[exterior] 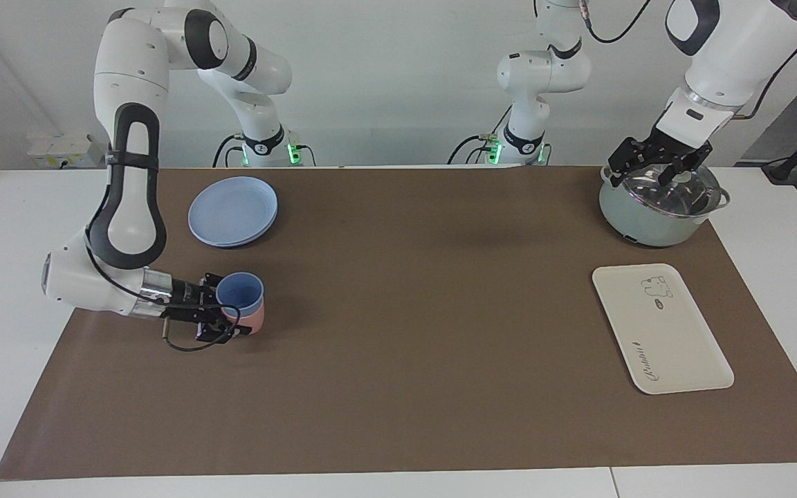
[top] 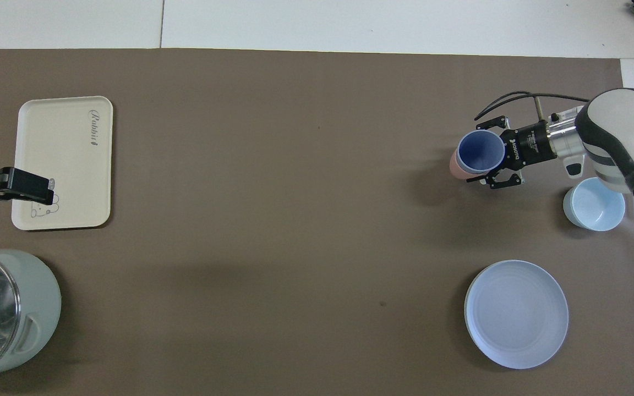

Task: Place cup on tray
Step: 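Lift the nested cups with the right gripper toward the table centre, then reach the left gripper toward the blue cup while the right gripper holds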

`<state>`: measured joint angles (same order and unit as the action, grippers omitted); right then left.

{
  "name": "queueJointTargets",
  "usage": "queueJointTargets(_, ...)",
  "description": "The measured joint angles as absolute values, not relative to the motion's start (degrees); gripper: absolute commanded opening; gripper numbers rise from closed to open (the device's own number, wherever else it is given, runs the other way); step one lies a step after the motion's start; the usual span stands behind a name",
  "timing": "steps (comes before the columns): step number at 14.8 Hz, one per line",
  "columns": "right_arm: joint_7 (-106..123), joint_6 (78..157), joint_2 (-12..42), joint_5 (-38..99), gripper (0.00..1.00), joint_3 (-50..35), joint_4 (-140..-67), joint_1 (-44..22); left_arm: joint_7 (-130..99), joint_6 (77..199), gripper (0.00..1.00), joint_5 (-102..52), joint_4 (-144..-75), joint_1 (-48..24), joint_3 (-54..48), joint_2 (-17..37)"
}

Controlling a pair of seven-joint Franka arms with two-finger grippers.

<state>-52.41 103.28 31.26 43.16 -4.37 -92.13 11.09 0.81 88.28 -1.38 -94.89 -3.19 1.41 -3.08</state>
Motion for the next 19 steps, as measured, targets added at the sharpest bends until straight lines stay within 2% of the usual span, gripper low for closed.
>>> queueJointTargets(5, -60.8, 103.3, 20.5, 43.2, 0.0, -4.6, -95.7, 2.5, 0.8, 88.3, 1.0, -1.4, -94.9, -3.2, 1.4, -3.1)
queueJointTargets(8, -68.1, 103.3, 16.0, 43.2, 0.0, -4.6, -96.4, -1.7, 0.8, 88.3, 1.0, -1.4, -94.9, -3.2, 1.4, -3.1)
queueJointTargets(16, -81.4, 104.5, 12.1, 40.2, 0.0, -4.6, -94.1, -8.5, 0.8, 88.3, 1.0, -1.4, -94.9, -3.2, 1.4, -3.1)
queueJointTargets(19, -88.4, 108.5, 12.1, 38.2, 0.0, -4.6, -93.9, -11.7, -0.5, 88.3, 1.0, -1.4, -94.9, -3.2, 1.3, -3.1)
